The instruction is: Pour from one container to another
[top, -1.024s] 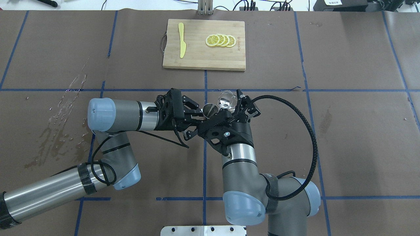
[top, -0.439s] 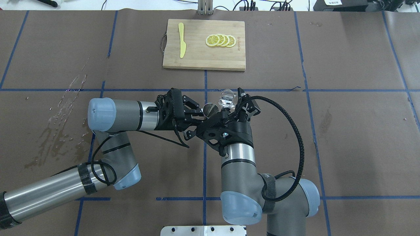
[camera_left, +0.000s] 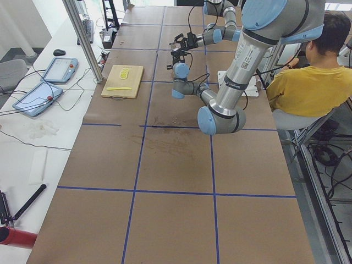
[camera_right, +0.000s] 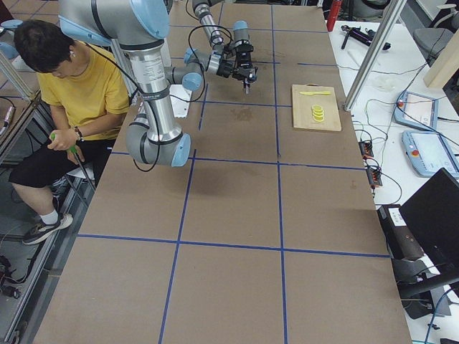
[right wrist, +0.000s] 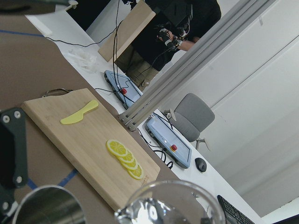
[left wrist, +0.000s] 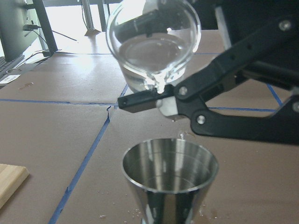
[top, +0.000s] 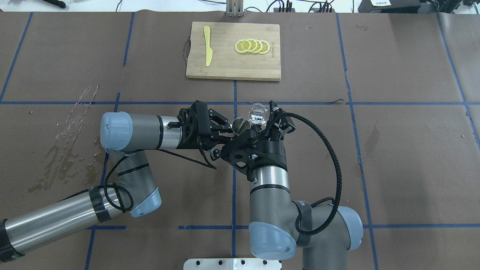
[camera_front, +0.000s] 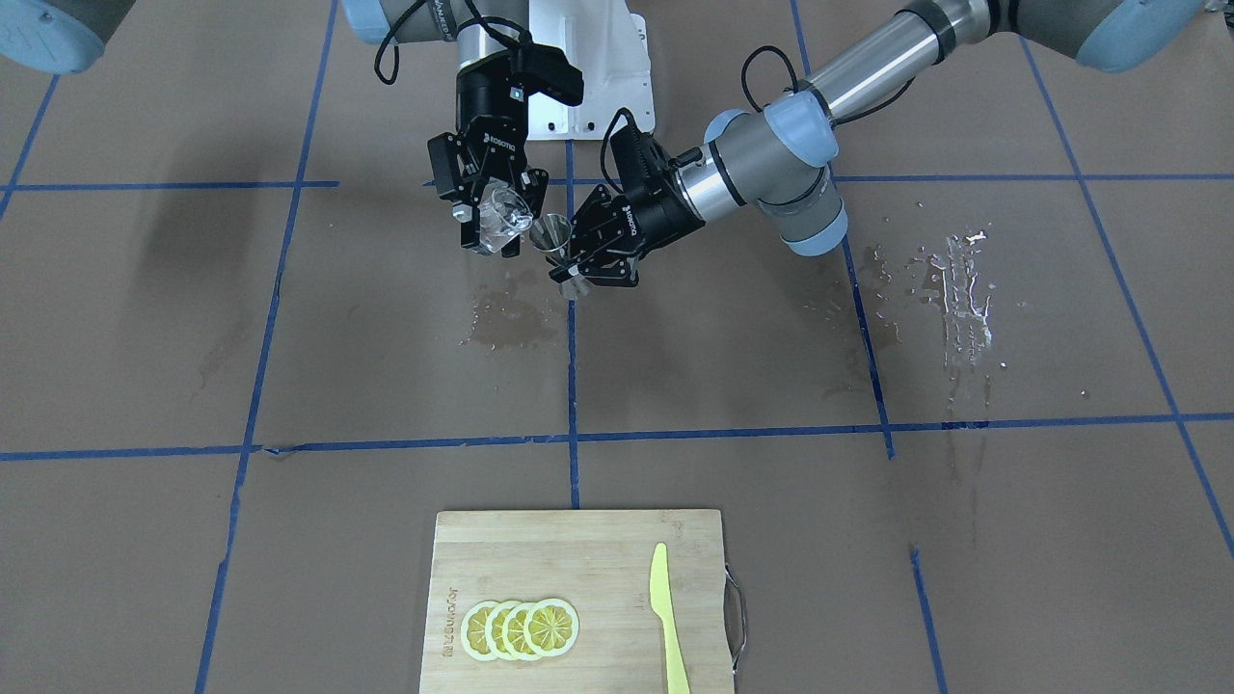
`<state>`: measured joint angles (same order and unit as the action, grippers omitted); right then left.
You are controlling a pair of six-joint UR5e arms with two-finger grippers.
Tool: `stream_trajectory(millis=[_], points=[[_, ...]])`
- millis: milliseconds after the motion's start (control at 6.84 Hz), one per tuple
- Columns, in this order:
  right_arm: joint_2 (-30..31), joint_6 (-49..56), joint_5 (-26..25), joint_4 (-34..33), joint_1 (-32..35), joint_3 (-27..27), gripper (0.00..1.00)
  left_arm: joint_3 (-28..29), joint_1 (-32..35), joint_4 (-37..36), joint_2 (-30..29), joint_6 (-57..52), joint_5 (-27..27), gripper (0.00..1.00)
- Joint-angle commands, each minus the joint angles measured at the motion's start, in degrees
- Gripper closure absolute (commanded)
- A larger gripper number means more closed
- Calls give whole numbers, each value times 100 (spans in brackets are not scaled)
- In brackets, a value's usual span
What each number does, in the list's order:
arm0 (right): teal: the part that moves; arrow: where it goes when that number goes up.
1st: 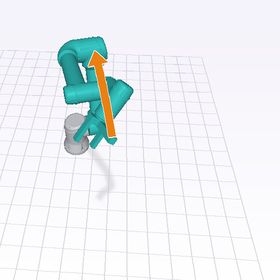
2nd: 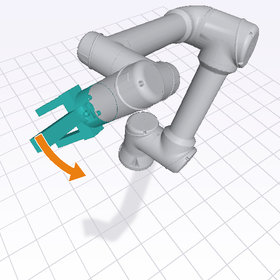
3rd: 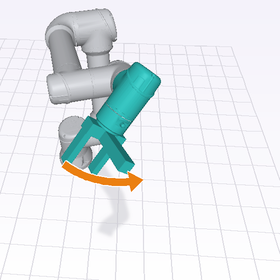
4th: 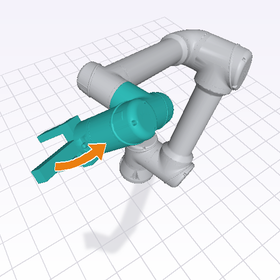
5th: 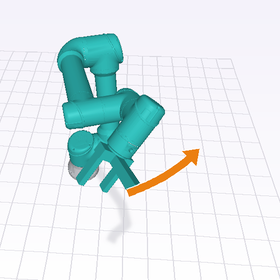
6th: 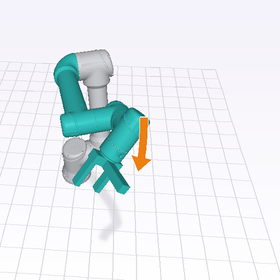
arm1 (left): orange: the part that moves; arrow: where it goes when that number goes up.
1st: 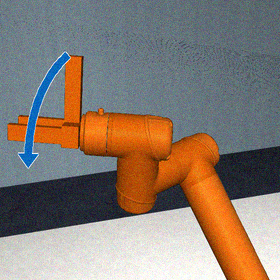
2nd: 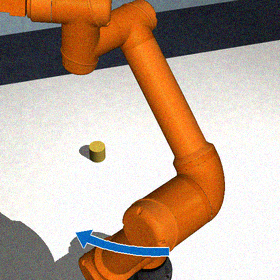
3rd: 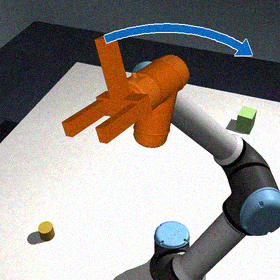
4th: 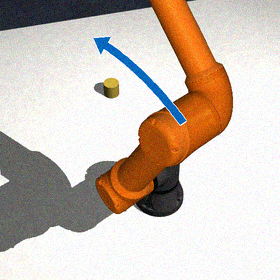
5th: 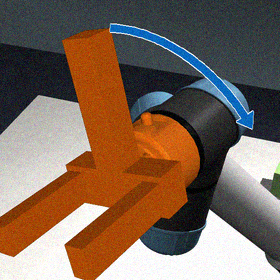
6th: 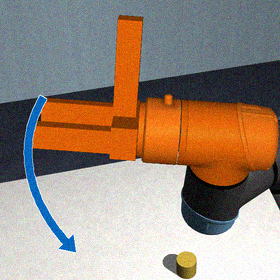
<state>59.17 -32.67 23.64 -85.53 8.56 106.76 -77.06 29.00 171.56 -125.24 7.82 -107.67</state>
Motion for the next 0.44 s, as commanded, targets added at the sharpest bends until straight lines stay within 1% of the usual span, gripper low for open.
stream_trajectory(millis=[0, 293], points=[[-187, 32, -183, -735, -21, -15, 100, -2, 0, 0, -9, 0, 0, 100], [-143, 312, -324, -913, -21, -23, 100, -2, 0, 0, -9, 0, 0, 100]])
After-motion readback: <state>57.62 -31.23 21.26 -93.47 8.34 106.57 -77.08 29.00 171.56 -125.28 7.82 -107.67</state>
